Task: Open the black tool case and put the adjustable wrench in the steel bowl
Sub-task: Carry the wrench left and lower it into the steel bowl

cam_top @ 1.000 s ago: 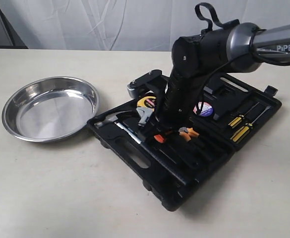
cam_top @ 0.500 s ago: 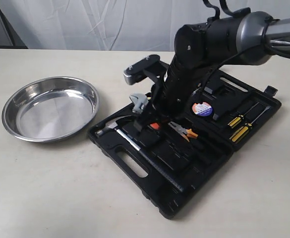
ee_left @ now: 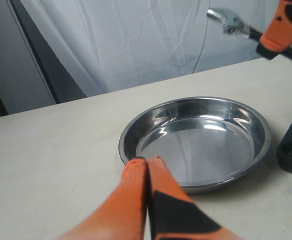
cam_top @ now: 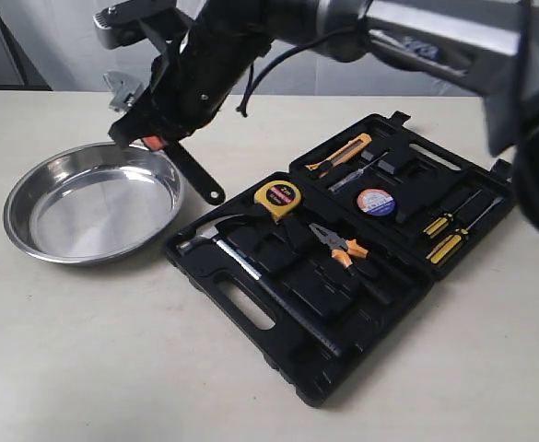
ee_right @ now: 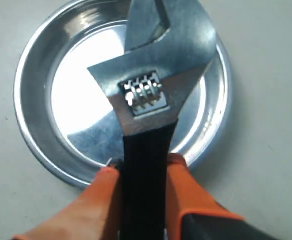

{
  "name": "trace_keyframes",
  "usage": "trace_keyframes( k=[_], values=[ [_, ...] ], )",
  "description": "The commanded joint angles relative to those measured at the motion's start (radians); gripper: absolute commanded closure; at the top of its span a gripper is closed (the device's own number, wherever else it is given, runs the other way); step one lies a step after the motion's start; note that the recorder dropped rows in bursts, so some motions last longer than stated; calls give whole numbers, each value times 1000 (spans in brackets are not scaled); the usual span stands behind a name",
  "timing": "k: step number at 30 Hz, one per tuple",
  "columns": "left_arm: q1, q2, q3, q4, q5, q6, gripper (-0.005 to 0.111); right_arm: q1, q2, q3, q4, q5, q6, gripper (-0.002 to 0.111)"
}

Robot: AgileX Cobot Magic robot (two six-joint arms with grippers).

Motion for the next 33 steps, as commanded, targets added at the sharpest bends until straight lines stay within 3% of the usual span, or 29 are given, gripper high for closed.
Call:
trace_keyframes(
  k=[1, 7, 12, 33],
  values=[
    [-1, -7, -2, 1, -9, -4, 106, 31, 116, -158, 110, 4, -68, 109],
    [-1, -7, -2, 1, -9, -4, 106, 64, 241, -320, 144, -121, -93, 109],
    [-1, -7, -2, 1, -9, -4, 106, 68, 306, -354, 156, -226, -118, 109],
    [-1, -7, -2, 1, -9, -4, 106, 65, 441, -354, 186, -158, -107, 109]
  ],
)
